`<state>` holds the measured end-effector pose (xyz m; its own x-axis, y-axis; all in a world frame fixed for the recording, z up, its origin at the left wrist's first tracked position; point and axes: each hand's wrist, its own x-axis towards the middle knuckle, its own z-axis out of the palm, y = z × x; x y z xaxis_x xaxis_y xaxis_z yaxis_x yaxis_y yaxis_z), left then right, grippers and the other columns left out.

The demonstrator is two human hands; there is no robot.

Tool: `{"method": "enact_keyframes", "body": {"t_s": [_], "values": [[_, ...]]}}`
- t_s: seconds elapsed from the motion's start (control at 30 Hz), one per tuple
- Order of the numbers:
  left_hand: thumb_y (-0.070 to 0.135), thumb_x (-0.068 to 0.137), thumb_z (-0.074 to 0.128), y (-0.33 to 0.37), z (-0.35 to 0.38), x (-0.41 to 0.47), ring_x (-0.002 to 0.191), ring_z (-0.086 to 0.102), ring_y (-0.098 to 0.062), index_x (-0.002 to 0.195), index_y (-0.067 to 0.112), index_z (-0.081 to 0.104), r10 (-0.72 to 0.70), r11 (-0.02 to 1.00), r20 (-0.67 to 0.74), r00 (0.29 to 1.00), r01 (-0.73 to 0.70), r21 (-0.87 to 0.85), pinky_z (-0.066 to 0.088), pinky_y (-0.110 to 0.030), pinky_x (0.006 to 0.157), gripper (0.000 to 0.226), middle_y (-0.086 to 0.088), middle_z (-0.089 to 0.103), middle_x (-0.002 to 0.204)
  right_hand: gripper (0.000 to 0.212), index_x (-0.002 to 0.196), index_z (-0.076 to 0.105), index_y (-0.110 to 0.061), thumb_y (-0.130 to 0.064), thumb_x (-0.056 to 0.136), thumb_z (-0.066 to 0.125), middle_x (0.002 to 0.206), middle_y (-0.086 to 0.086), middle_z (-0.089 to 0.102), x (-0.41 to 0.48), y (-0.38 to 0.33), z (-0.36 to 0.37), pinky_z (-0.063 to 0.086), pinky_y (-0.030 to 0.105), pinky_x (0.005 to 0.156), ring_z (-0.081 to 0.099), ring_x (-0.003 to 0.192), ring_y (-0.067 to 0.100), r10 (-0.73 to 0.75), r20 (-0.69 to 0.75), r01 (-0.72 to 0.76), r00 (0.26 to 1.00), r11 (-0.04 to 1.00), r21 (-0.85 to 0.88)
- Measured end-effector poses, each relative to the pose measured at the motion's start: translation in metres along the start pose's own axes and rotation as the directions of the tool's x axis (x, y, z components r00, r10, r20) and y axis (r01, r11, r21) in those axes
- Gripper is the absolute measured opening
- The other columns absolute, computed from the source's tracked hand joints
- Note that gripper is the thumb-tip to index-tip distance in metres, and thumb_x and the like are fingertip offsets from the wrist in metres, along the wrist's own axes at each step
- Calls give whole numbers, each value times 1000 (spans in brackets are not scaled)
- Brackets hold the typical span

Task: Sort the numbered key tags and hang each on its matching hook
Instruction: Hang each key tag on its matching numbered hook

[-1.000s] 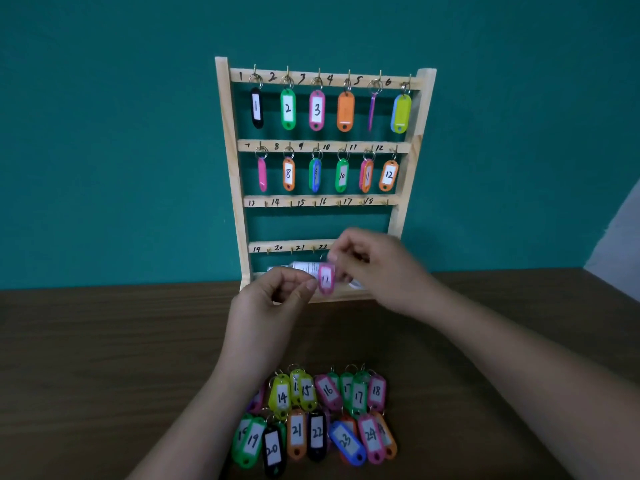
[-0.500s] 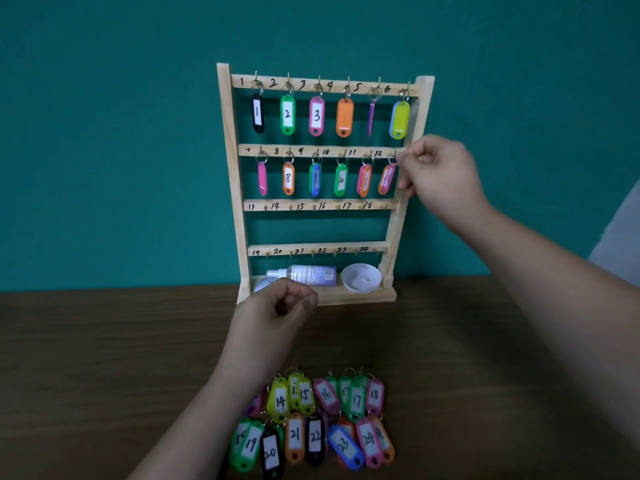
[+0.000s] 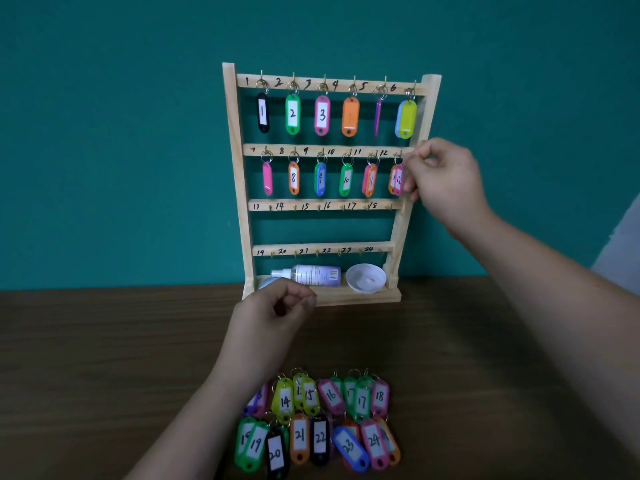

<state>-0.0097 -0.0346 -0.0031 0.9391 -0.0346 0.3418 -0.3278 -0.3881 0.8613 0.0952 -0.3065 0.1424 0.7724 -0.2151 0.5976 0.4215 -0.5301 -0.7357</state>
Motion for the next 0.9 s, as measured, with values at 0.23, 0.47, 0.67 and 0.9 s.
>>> {"method": "enact_keyframes", "body": {"t_s": [0.23,0.47,0.67,0.9], "values": [[33,97,73,-5,-12,0,83,68,-7,93,38,74,15,999,10,1000,-15,33,59,-36,77,7,9,73,86,25,91,61,-1,-23,104,62,60,4,66,-29,11,4,50,35,57,60,53,21,-2,-52,5,999,998,59],[24,95,73,-17,-38,-3,88,69,-4,94,34,76,-8,988,20,1000,5,157,55,-23,79,10,13,75,88,21,87,60,-24,-32,106,63,68,2,68,-89,16,37,55,40,63,65,59,11,-74,106,66,992,995,75],[26,95,75,-33,-62,-12,94,67,6,95,37,77,-67,954,83,994,40,298,51,-15,79,12,26,73,92,17,87,65,-30,-32,104,67,76,-7,73,-131,23,81,56,28,63,70,67,8,-104,386,88,917,994,57],[31,93,79,-44,-74,-13,93,67,10,94,37,78,-118,895,261,958,-12,447,45,-4,80,7,28,75,91,8,91,73,-33,-29,98,75,88,-15,71,-163,26,112,47,16,74,66,86,0,-104,684,143,722,990,-1]]}}
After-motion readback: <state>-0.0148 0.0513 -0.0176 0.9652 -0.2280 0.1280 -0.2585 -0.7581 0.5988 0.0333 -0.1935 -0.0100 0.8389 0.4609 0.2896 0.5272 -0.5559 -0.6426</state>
